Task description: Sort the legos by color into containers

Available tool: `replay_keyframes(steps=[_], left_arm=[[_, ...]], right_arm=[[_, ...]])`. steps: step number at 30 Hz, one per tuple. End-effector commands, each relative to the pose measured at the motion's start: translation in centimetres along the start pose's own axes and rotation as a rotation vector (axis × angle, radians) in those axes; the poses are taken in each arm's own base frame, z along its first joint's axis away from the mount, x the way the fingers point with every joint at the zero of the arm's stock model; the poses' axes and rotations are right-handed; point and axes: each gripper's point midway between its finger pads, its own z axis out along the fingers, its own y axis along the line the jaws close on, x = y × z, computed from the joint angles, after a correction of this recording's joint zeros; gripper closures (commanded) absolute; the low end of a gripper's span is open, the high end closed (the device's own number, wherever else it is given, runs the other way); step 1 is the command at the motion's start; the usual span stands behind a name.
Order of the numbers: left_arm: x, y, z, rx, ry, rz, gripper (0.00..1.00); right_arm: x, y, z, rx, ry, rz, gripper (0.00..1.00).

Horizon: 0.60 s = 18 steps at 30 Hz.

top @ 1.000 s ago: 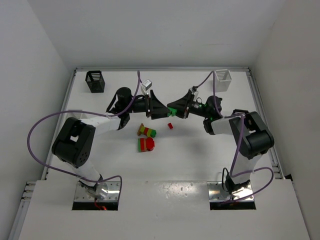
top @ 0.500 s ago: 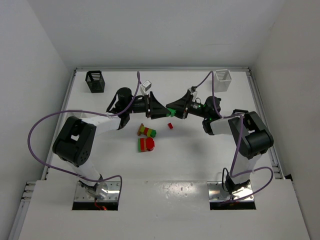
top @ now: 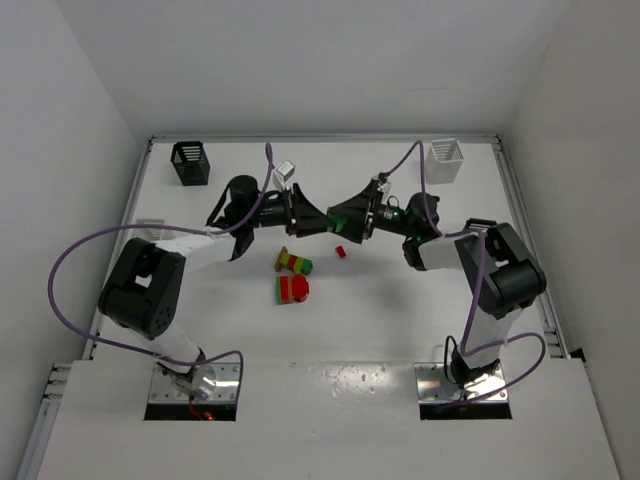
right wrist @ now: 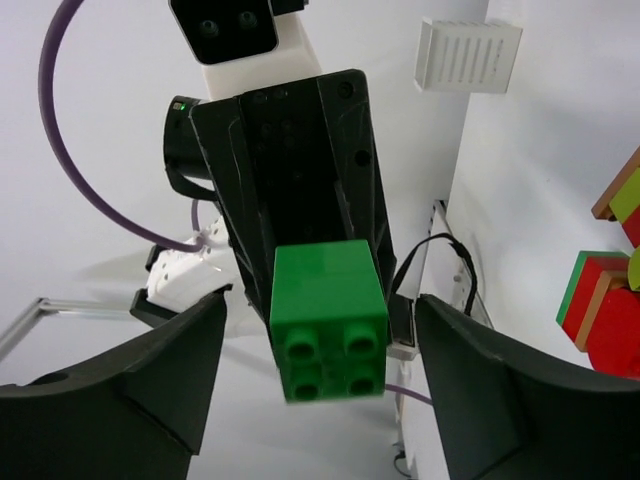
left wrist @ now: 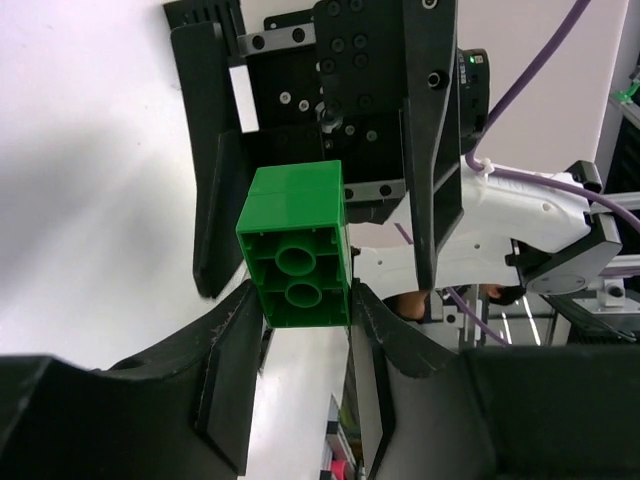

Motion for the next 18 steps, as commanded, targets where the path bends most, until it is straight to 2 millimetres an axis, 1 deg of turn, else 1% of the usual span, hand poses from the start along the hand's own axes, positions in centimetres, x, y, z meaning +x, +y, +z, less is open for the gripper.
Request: replay_keyframes(steps=[1,2,4,5,7,9,10,11,12,14,17,18], left_arm=[[-1.0,-1.2,-1.6,-0.002,-0.059,0.089,1.00],[-1.1,-0.9,-1.6,-0.015,-0.064,0.094,1.00],[-1.7,-1.5,-2.4,-0.014,-0.087,0.118,1.00],[-1.5,-1.1,-2.4,-0.020,-0.085,0.120,1.00],[-1.9,-0.9,-3.2,-0.032,-0.105,0.124,1.00],[-1.4,-0.9,-3.4,-0.033,-0.094,0.128,1.00],[-1.1,-0.4,-3.5,-0.043,-0.090,0.123,1.00],[-1.1,-0.6,-3.5,-0.044,-0.089,0.121,1.00],[-1.1,-0.5,-3.6,-0.045,-0.089,0.134,1.00],[-1.1,-0.5,-3.6,-0.045,-0.089,0.134,1.00],[-1.0,-0.8,-3.6,-0.033,-0.082,0.123,1.00],[-1.0,-1.0,-3.5,-0.027,-0.085,0.120,1.00]], right_arm=[[-0.2,3.5,-0.3,-0.083,0.014,-0.161,0.22],[-0.5,3.4,-0.4,-0.077,0.016,-0.182,0.22],[-0.5,3.6,-0.9,-0.072,0.014,-0.198,0.22],[-0.5,3.6,-0.9,-0.072,0.014,-0.207,0.22],[-0.8,2.9,-1.6,-0.053,-0.006,-0.206,0.22],[-0.8,3.3,-2.0,-0.057,-0.016,-0.226,0.22],[-0.8,3.3,-2.0,-0.057,-0.016,-0.238,0.23],[-0.7,3.2,-2.0,-0.057,-0.006,-0.238,0.23],[-1.0,3.7,-1.8,-0.064,-0.006,-0.264,0.23],[-0.9,3.7,-1.7,-0.056,0.016,-0.275,0.23],[-1.2,2.9,-1.4,-0.029,0.026,-0.294,0.23],[-1.0,2.5,-1.0,-0.026,0.039,-0.312,0.23]])
